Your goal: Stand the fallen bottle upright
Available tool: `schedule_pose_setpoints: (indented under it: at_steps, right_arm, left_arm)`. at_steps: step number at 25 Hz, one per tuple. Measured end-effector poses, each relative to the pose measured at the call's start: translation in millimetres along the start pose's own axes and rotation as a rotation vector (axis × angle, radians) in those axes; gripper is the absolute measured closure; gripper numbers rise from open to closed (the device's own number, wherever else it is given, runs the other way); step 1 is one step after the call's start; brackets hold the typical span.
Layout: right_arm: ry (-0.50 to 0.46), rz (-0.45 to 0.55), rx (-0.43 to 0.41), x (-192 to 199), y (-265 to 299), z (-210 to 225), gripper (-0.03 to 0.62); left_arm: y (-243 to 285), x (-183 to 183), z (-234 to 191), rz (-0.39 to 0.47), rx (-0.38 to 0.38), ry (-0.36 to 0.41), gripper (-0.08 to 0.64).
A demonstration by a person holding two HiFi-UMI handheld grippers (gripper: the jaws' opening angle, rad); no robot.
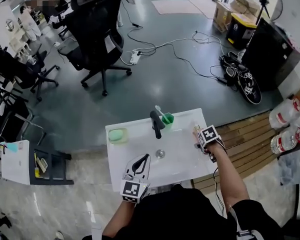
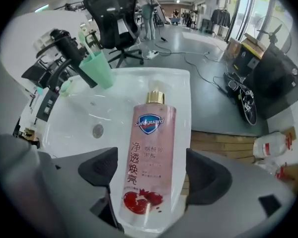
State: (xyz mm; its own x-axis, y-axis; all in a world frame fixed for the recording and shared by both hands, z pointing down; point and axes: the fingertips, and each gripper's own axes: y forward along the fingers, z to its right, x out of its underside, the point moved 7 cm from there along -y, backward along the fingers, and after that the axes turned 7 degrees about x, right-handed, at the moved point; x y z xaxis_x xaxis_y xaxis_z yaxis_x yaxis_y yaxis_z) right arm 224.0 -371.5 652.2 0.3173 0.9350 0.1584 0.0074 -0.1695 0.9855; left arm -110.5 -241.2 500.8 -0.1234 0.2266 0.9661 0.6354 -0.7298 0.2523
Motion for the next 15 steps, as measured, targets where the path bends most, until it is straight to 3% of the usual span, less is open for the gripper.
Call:
schedule_pose_setpoints:
  at_steps: [10,11,12,15]
  right_arm:
    - [-0.012,-0.079,0.017,-18.1,17.0,-5.9,0.193]
    - [-0.009,-0.079,0.019,-17.8,17.8,-6.7,0.205]
    - [-0.005,-0.078,0.017,-17.2,18.4,-7.1,0.256]
    - [0.000,-0.082,0.012,-16.1,19.3,-5.1,0.270]
  left_arm:
    - [-5.9,10.0,-4.0,-0.001,-0.007,-0.029,0.543]
    - [-6.6,10.5,-4.3,-0.001,-0.006,-0.033,0.543]
    - [-7.3,10.9,-4.2,-0.002,-0.005,-0.036,0.543]
    - [-6.4,12.3,-2.9,-0.006,-0.004,-0.040,0.543]
